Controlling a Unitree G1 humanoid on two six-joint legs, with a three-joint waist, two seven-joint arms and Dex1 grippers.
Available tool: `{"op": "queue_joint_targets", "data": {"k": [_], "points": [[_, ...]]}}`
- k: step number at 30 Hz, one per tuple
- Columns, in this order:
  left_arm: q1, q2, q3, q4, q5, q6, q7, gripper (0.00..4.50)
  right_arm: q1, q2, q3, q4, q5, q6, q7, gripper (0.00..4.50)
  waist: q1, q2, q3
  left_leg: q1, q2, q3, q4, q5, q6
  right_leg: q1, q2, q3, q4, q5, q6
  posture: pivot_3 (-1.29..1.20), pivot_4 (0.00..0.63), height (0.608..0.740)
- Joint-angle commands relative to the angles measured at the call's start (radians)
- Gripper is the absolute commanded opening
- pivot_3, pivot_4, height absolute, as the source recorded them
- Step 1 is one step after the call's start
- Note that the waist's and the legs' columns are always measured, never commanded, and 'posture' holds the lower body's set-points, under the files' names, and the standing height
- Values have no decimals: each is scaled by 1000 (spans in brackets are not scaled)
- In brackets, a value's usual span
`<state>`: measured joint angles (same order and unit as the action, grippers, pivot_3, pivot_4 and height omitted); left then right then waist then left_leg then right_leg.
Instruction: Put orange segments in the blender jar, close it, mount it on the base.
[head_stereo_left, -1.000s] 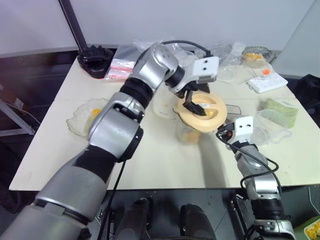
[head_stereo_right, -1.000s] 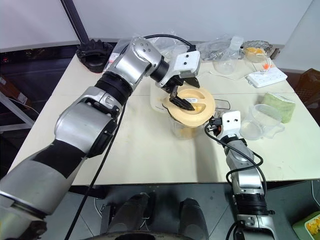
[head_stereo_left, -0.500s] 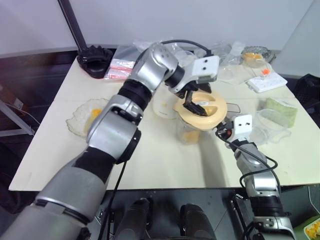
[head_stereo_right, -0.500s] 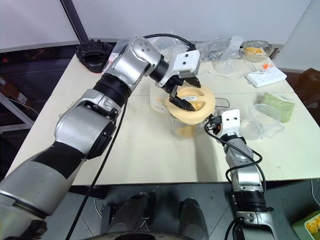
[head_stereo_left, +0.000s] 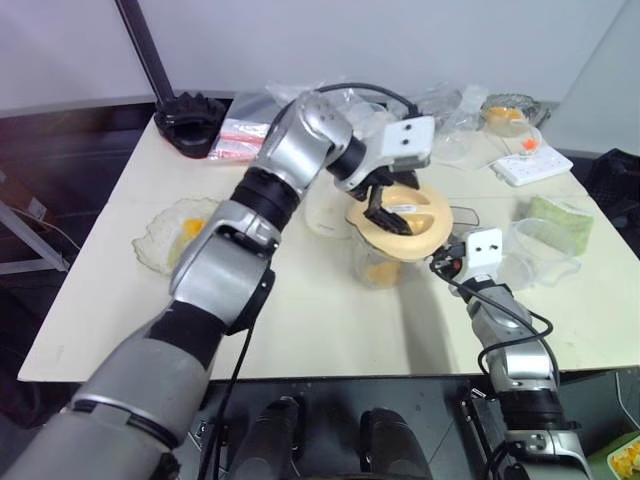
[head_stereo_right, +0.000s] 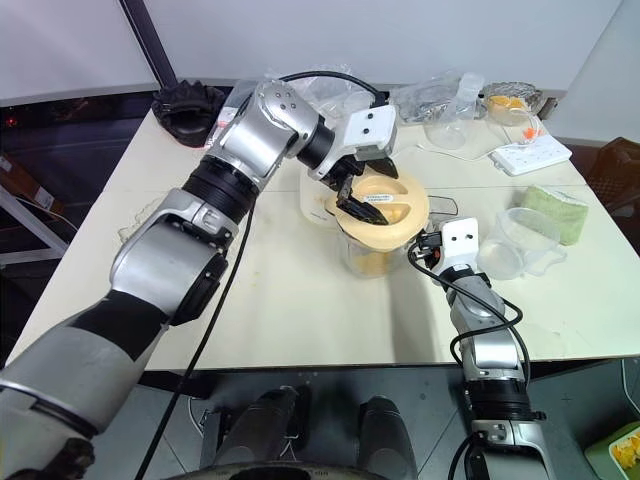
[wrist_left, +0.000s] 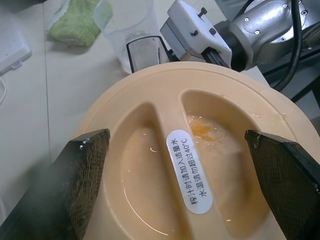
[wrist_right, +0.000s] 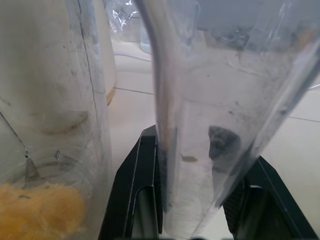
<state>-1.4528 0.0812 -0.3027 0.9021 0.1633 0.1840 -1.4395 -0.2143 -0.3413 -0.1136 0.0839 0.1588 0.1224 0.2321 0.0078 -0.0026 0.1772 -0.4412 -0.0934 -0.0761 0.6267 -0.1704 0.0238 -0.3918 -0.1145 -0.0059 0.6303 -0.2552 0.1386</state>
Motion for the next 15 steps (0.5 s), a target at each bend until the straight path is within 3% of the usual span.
{"op": "queue_joint_targets", "data": {"k": [1, 6, 15], "points": [[31, 15, -51, -54, 20, -4, -8, 4491, 5, -13, -10, 23, -39, 8, -19, 962, 0, 0, 0, 0, 0, 0, 0, 0, 0, 0, 0, 0, 0, 0, 0, 0, 150, 740], [1, 39, -56, -70, 63, -49, 154, 4491, 0, -11, -8, 33, -38, 3, -20, 962, 0, 0, 0, 0, 0, 0, 0, 0, 0, 0, 0, 1, 0, 0, 0, 0, 150, 740], [-53, 55, -8, -146, -18, 83, 136, 4491, -12, -12, -2, 60, -40, -8, -13, 962, -1, 0, 0, -1, 0, 0, 0, 0, 0, -2, 0, 1, 0, 0, 0, 0, 150, 740]]}}
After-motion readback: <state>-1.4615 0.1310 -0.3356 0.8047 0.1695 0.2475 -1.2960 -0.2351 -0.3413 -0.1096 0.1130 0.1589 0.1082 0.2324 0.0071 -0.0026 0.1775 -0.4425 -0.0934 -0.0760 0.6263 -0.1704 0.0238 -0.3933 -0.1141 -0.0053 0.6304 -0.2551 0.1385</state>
